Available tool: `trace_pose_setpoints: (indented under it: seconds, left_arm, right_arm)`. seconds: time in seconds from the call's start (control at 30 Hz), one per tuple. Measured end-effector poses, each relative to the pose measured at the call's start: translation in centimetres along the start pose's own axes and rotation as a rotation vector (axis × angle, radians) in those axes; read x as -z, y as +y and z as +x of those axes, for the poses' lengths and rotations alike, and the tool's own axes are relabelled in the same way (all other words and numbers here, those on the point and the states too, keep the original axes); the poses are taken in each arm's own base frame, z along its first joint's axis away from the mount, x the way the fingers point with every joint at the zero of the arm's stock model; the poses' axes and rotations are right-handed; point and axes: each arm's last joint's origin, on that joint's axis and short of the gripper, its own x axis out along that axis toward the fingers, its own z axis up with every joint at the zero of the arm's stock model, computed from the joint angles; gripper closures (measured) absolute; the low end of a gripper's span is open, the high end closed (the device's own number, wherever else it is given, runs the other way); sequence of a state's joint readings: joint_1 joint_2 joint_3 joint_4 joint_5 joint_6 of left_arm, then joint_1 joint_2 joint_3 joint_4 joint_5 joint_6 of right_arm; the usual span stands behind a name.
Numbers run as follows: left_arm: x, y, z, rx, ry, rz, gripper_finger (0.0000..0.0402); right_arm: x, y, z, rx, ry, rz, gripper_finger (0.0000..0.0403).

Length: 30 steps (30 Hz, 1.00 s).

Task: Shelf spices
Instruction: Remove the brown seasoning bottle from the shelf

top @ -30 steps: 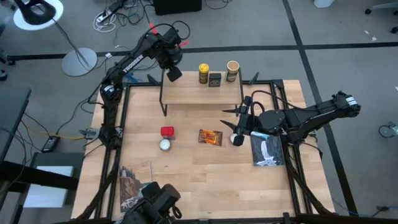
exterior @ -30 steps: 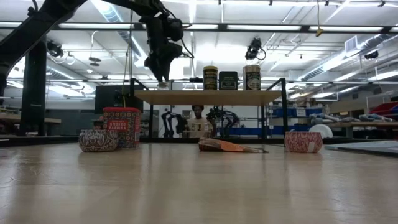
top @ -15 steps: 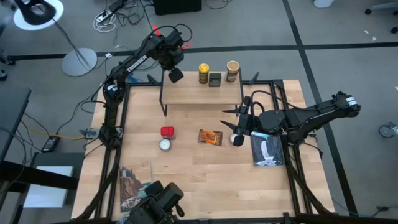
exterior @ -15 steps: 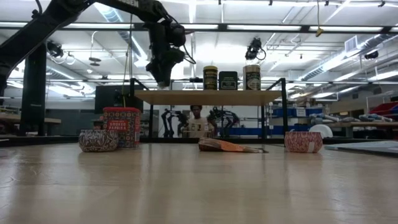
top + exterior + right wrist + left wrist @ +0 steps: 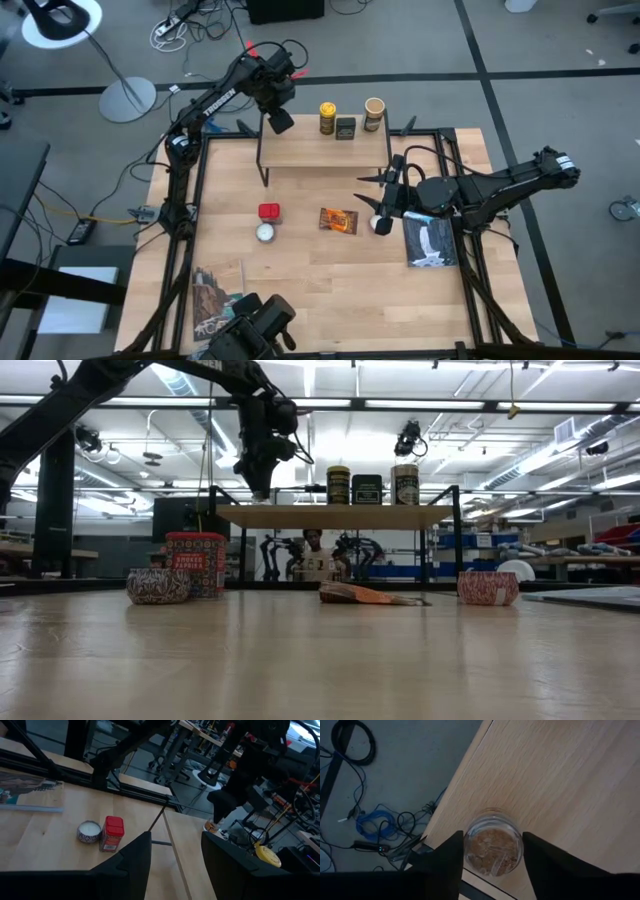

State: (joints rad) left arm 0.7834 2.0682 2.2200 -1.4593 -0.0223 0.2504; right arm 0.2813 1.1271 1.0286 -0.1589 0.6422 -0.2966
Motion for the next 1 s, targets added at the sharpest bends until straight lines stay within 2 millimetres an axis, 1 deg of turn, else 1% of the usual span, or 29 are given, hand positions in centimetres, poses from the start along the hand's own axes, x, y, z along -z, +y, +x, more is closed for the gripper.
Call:
trace_pose_setpoints:
  seconds: [0.17, 0.33, 0.63, 0.77, 0.83, 1.0]
  left_arm:
    - [0.0, 0.0, 0.0, 0.0, 0.001, 0.001, 0.023]
    - [-0.1, -0.7, -0.1, 0.018, -0.001, 0.024, 0.0231]
    - [-0.4, -2.8, -0.1, 0.049, 0.004, 0.188, 0.0233]
    - [-0.5, -3.7, -0.3, 0.043, 0.009, 0.227, 0.0234]
    - [-0.6, -4.2, -0.7, 0.044, 0.0, 0.238, 0.0237]
    - [-1.0, -6.0, -3.0, 0.06, -0.068, 0.274, 0.026]
  right_arm:
    - [0.0, 0.0, 0.0, 0.0, 0.0, 0.0, 0.023]
    - [0.0, 0.0, 0.0, 0.0, 0.0, 0.0, 0.023]
    - [0.0, 0.0, 0.0, 0.0, 0.0, -0.003, 0.023]
    - [0.0, 0.0, 0.0, 0.0, 0.0, -0.005, 0.023]
    - [0.0, 0.0, 0.0, 0.0, 0.0, -0.005, 0.023]
    - [0.0, 0.0, 0.0, 0.0, 0.0, -0.013, 0.023]
